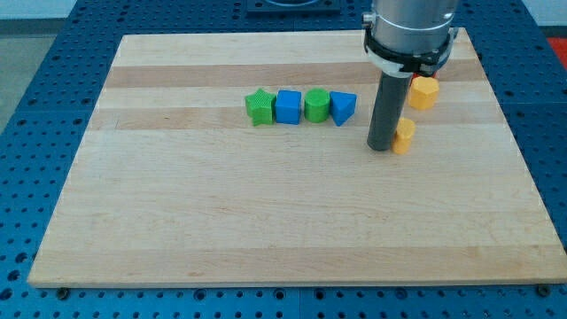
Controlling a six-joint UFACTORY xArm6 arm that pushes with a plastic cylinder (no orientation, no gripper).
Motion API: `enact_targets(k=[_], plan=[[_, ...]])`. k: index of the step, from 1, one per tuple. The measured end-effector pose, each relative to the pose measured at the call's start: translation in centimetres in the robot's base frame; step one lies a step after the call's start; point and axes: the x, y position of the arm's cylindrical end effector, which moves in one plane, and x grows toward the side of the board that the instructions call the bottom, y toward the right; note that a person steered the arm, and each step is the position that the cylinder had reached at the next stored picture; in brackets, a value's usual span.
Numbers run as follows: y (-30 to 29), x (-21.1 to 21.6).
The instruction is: Move the yellow heart below the yellow hexagon
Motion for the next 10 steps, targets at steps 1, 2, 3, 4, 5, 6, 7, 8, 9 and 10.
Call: enact_targets(k=[1,2,3,4,5,6,7,8,9,10], plan=[[1.1,-1.0],[2.9,-2.1],[5.2,-3.2],[6.1,-3.5],[5.8,-2.6],[4.9,-0.2],[5.9,0.8],[7.9,0.8],[9.4,0.6],[9.5,0.0]])
